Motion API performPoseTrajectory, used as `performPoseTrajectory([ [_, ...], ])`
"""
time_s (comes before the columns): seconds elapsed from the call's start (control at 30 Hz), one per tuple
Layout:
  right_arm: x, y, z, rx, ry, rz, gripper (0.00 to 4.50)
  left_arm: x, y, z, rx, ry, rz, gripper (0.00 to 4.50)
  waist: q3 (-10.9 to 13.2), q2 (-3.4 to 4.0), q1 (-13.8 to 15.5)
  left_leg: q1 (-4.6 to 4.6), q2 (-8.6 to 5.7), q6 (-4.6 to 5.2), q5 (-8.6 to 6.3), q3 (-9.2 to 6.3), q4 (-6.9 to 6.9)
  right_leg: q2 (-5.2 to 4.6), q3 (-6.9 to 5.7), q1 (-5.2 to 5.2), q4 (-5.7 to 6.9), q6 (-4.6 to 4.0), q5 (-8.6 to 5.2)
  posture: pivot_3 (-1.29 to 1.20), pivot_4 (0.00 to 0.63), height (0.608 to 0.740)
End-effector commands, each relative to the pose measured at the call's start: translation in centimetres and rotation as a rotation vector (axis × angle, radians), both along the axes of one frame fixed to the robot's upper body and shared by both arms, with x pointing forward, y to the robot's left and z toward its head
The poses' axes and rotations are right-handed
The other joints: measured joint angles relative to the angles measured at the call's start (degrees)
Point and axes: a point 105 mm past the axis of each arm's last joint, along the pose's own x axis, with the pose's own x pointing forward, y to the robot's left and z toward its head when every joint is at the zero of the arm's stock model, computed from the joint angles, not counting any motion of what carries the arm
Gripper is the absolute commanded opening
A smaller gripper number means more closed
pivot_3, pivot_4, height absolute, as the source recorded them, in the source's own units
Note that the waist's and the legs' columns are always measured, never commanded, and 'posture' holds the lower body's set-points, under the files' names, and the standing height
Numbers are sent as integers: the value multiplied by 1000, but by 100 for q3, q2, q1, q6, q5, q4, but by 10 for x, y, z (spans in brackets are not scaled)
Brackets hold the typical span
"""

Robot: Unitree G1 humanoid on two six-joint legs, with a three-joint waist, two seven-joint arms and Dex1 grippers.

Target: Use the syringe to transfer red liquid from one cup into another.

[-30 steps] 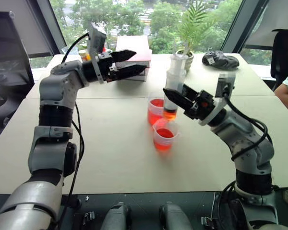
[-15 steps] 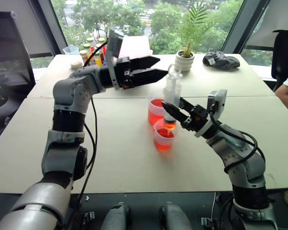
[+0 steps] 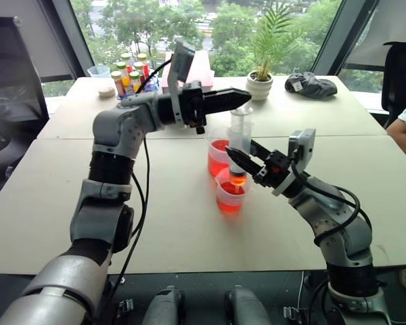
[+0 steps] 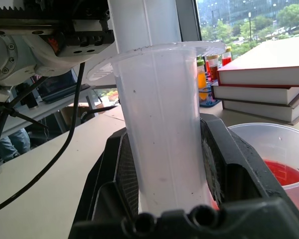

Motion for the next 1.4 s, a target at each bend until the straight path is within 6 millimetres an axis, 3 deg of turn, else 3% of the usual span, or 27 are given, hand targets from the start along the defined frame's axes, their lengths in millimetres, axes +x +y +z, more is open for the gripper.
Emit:
performPoseTrajectory([
  [0.03, -8, 1, 22, 14, -96, 6, 1389, -11, -4, 4, 17, -56, -44, 43, 0, 0, 0, 0, 0, 0, 0, 0, 0, 0, 0, 0, 0, 0, 0, 0, 150, 740],
  [0.43, -10, -5, 64, 33, -190, -4, 1389, -11, -10, -34, 113, -14, -50, 43, 0, 0, 8, 0, 0, 0, 0, -1, 0, -1, 0, 0, 0, 0, 0, 0, 150, 740],
  [0.77, -15, -9, 78, 27, -209, -10, 1389, -16, -17, -61, 152, 41, -72, 43, 0, 0, 9, -1, 0, 0, 0, -1, 0, -3, 0, 0, -1, 0, 0, 0, 150, 740],
  [1.0, -17, -11, 80, 33, -199, -9, 1389, -14, -17, -58, 147, 40, -64, 43, 0, 0, 6, -1, 0, 0, 0, -1, 1, -3, 0, 0, -1, 0, 0, 0, 150, 740],
  [1.2, -16, -5, 68, 54, -134, 18, 1389, -7, -7, -32, 91, 28, -32, 43, 0, 0, 9, -1, -1, 0, 0, -1, 1, -2, 0, 0, -1, 0, 0, 0, 150, 740],
  [1.23, -16, -2, 61, 61, -102, 30, 1389, -5, -1, -23, 74, 12, -17, 887, 0, 0, 6, -1, -1, 0, 0, 0, 1, -2, 1, 0, -1, 0, 0, 0, 150, 740],
  [1.3, -15, 2, 52, 66, -58, 44, 1389, -1, 8, -11, 52, -12, 12, 1600, 0, 0, 3, -1, -1, 0, 0, -1, 0, -1, 0, 0, -1, 0, 0, 0, 150, 740],
  [1.4, -14, 3, 45, 52, -28, 45, 1389, 3, 19, -4, 50, -43, 65, 3108, 0, 0, -7, -1, 1, 0, 0, -2, -2, 1, 0, -1, -1, 0, 0, 0, 150, 740],
])
